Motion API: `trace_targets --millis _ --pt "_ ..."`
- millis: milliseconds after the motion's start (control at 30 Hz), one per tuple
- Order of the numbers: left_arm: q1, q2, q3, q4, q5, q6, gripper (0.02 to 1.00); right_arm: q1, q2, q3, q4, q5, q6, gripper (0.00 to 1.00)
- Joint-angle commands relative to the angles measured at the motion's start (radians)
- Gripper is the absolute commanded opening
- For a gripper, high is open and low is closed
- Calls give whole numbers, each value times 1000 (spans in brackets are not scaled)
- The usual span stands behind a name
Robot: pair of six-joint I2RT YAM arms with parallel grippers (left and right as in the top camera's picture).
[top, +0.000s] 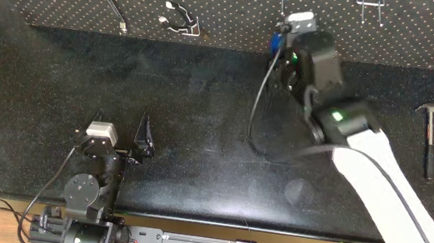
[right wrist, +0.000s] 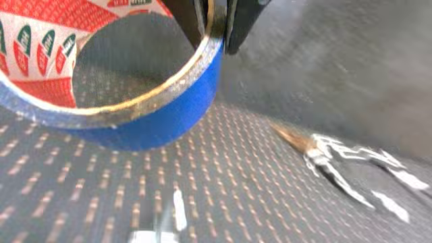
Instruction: Place Tools Onto Pegboard
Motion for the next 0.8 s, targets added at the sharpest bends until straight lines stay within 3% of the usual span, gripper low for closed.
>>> trace_targets --millis 33,200,367,533,633,767,800 --pt "-5 -8 -2 -8 7 13 996 21 -59 11 3 50 11 77" --pt "-5 -8 -2 -8 7 13 996 26 -53 11 89 73 6 75" --pt "-5 -8 -2 -8 7 13 996 44 22 11 222 77 -79 75" --pt "-5 -8 -2 -8 7 13 996 44 172 11 339 151 -97 77" --pt "-5 -8 -2 -8 7 13 996 44 218 11 435 151 -161 75" --pt "-5 -8 -2 -8 7 13 996 50 225 11 443 142 -165 77" --pt "-5 -8 -2 -8 7 13 996 61 221 11 441 143 -165 275"
